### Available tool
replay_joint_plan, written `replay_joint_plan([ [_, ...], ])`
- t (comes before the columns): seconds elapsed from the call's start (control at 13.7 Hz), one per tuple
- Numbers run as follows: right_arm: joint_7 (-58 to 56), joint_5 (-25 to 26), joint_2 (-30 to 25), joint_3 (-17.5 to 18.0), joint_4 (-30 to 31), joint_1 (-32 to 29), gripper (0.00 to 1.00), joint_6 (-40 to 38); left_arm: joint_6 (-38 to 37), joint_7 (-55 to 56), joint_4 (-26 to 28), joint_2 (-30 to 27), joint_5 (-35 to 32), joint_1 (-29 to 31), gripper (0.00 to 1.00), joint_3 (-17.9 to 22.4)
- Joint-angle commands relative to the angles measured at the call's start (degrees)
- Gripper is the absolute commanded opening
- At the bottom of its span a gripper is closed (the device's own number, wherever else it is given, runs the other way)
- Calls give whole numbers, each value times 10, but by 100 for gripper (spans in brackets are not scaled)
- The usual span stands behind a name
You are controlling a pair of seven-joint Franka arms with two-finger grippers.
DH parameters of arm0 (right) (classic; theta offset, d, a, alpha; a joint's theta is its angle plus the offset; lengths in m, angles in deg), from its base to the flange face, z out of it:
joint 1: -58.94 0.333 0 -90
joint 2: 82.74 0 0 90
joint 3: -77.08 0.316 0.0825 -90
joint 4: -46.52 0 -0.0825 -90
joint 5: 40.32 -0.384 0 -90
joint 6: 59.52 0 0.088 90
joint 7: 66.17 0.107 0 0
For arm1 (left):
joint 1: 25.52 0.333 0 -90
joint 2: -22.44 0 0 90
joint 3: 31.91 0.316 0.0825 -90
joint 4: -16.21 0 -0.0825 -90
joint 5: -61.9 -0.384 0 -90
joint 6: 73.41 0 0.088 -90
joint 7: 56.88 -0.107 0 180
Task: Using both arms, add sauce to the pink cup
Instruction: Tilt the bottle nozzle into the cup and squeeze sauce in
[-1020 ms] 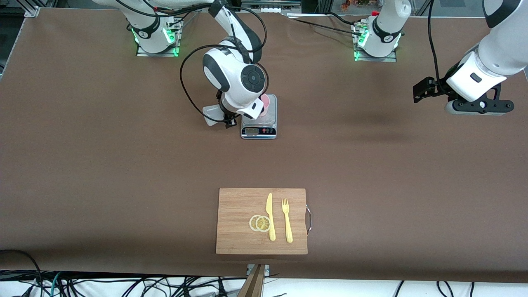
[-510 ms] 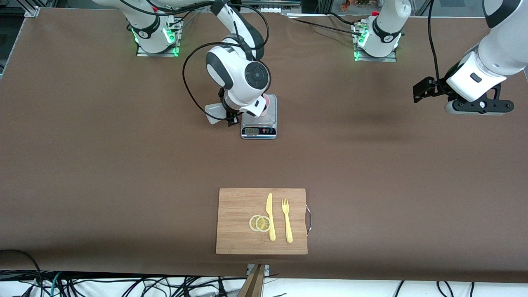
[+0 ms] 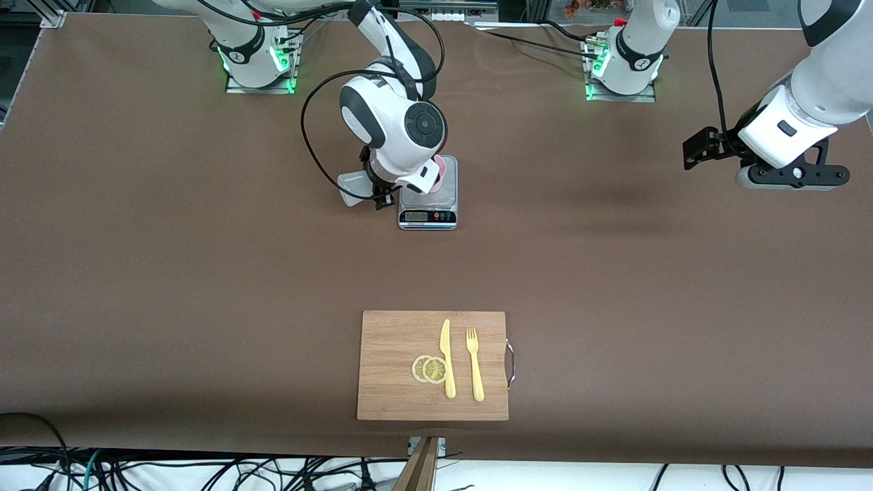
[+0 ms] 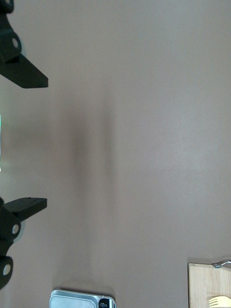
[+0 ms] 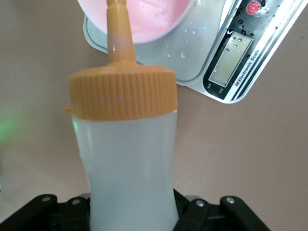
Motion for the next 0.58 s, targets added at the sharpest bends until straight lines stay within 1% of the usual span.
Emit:
replay_joint_plan([
  [0.0,-6,9,-17,-4,10,1,0,-5,-10,1,-6,-4,7,1,100,1],
  [0.51,-10,-2,-24,-4,9,-1,0,7,-10,1,-6,-4,7,1,100,1],
])
